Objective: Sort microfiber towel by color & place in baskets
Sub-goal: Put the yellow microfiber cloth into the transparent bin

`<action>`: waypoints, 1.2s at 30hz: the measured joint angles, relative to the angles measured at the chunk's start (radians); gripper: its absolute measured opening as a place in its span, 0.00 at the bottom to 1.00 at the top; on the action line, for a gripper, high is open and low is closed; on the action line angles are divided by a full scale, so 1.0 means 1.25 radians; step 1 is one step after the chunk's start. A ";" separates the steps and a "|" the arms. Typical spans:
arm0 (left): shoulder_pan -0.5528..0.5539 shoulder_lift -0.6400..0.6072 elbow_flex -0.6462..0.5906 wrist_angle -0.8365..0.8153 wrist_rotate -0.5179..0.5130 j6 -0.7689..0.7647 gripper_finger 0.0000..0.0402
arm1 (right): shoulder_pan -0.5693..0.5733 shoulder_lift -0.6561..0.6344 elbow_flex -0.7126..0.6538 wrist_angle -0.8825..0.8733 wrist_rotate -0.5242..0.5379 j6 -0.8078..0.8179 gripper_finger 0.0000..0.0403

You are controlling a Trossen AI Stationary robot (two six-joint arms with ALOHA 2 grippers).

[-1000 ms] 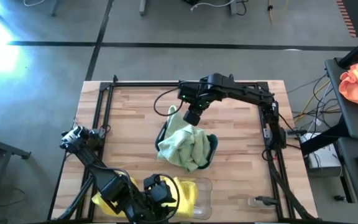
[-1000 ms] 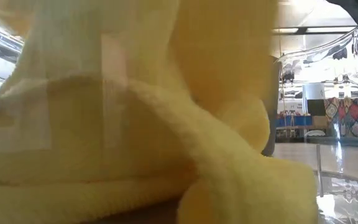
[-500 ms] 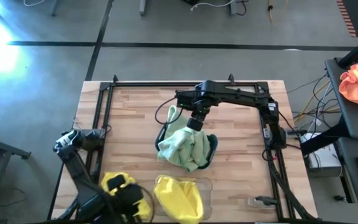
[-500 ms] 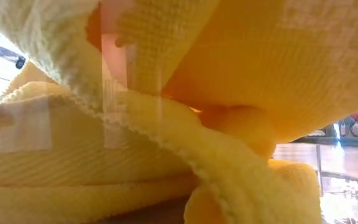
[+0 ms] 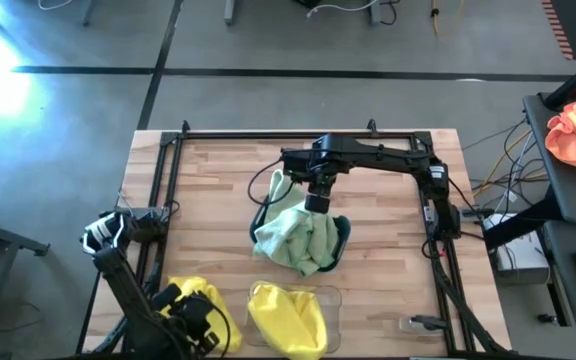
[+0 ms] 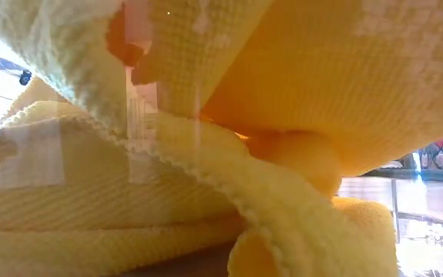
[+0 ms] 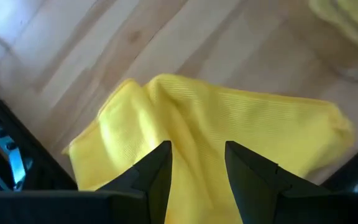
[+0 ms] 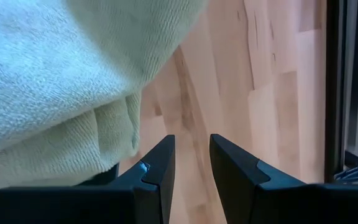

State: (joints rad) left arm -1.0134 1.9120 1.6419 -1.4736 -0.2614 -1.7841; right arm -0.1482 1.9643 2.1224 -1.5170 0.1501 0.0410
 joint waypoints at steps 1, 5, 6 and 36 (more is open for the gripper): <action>0.000 -0.003 -0.018 0.012 0.002 -0.009 0.33 | 0.000 -0.001 0.001 0.003 0.000 -0.001 0.23; 0.001 -0.018 -0.079 0.062 0.017 -0.012 0.33 | 0.002 -0.003 0.009 0.007 0.000 -0.005 0.23; 0.000 -0.021 -0.092 0.069 0.023 -0.006 0.33 | 0.003 -0.005 0.010 0.008 -0.001 -0.006 0.23; -0.055 -0.433 -0.670 0.536 0.020 0.281 0.32 | 0.163 -0.119 0.010 0.031 -0.022 0.421 0.23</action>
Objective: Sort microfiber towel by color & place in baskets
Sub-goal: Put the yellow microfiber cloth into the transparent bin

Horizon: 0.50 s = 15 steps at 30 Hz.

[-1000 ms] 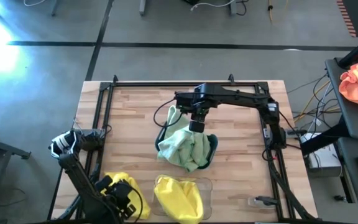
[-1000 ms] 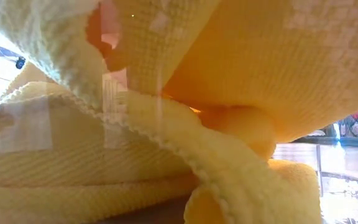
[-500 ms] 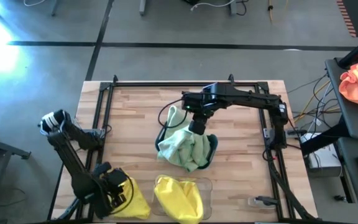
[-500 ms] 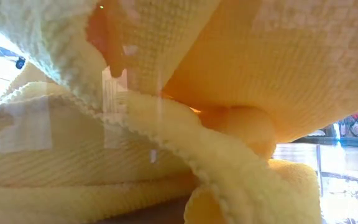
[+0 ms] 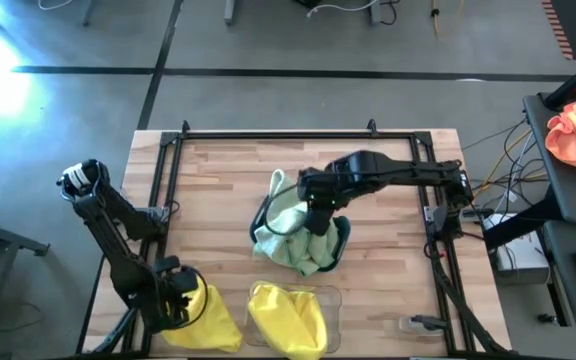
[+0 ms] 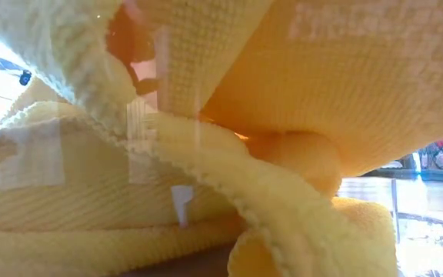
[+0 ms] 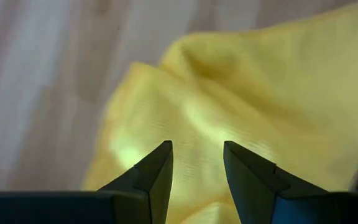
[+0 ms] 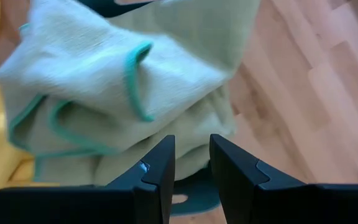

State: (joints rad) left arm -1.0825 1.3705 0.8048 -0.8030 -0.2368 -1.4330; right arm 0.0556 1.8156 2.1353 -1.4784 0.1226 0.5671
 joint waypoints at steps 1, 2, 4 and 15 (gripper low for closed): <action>-0.001 -0.005 -0.010 0.029 0.011 0.001 0.32 | 0.008 0.000 0.000 0.000 0.000 0.011 0.23; -0.001 -0.011 -0.020 0.060 0.017 0.000 0.32 | 0.016 0.000 0.000 0.000 0.000 0.016 0.23; -0.001 -0.016 -0.035 0.105 0.023 0.001 0.32 | 0.028 0.000 0.000 0.000 0.000 0.021 0.23; -0.001 0.014 -0.039 0.126 0.052 0.002 0.34 | 0.036 0.000 0.000 0.002 0.001 0.040 0.23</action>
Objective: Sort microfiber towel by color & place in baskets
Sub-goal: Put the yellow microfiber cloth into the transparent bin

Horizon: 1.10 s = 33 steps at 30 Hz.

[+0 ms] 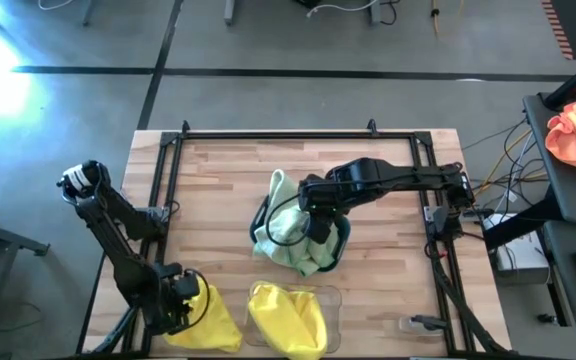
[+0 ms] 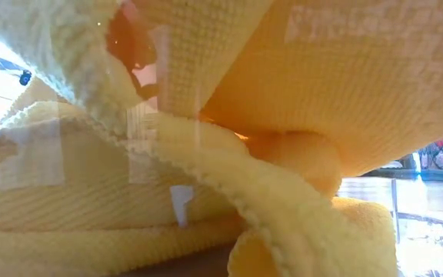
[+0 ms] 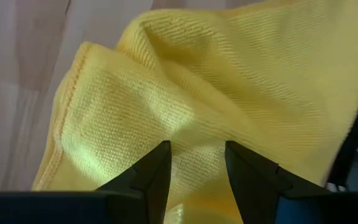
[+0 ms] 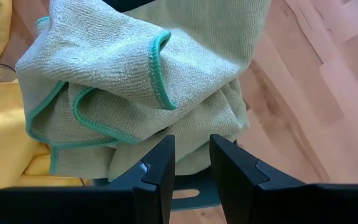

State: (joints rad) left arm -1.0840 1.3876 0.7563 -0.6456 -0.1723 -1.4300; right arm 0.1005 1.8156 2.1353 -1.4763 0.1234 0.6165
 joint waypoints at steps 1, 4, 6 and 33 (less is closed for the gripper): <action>0.000 0.007 0.000 0.001 0.000 0.000 0.35 | 0.000 0.000 0.000 0.000 0.000 0.001 0.23; 0.000 0.034 0.000 0.012 0.006 0.000 0.38 | 0.000 0.000 0.000 0.000 0.000 0.001 0.23; 0.000 0.056 0.000 0.022 0.012 0.000 0.41 | 0.000 0.000 0.000 0.000 0.000 0.001 0.23; 0.010 0.161 0.008 0.034 0.036 -0.001 0.17 | 0.000 0.001 0.000 -0.001 0.005 -0.034 0.23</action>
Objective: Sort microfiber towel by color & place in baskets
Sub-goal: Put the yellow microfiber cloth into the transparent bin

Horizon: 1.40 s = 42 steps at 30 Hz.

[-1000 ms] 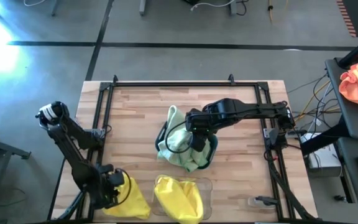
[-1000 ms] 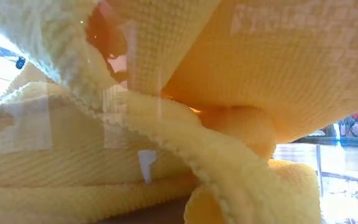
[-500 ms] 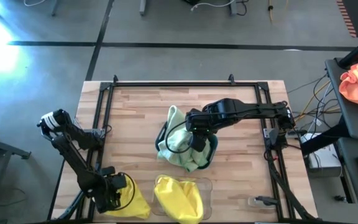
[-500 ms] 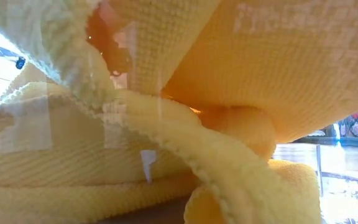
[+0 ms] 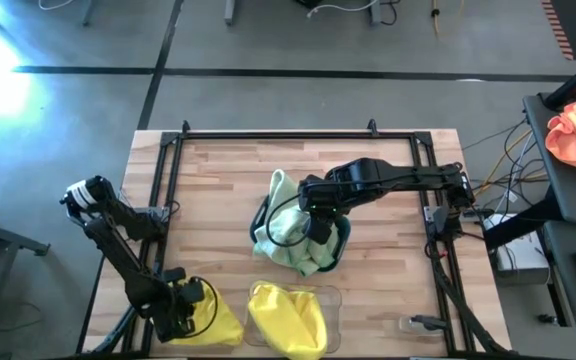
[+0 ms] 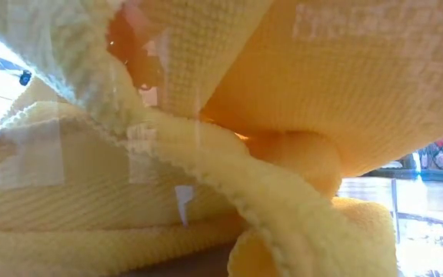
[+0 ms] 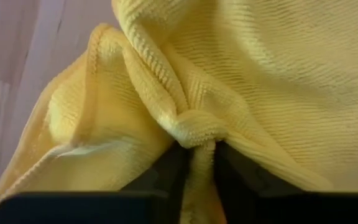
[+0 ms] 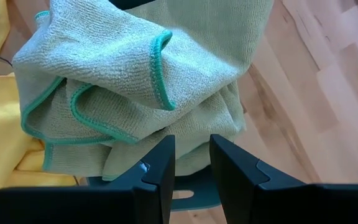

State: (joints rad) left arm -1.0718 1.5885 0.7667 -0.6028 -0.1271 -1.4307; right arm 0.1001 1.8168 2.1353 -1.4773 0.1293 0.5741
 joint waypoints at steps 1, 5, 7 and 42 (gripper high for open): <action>0.000 0.000 0.005 0.000 -0.004 0.000 0.14 | 0.000 0.000 0.000 0.000 0.002 -0.003 0.23; 0.000 0.002 0.033 -0.018 -0.010 0.007 0.03 | 0.000 0.000 0.000 0.000 0.003 -0.014 0.23; 0.000 0.006 0.057 -0.044 -0.010 0.009 0.01 | 0.000 0.000 0.000 0.000 0.003 -0.026 0.23; 0.248 0.284 0.995 -0.484 -0.397 0.406 0.03 | 0.000 0.001 0.000 -0.052 0.061 -0.230 0.23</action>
State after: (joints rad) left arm -0.7621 1.9429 2.0108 -1.2079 -0.6228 -0.9238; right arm 0.0999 1.8175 2.1353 -1.5427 0.2056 0.2865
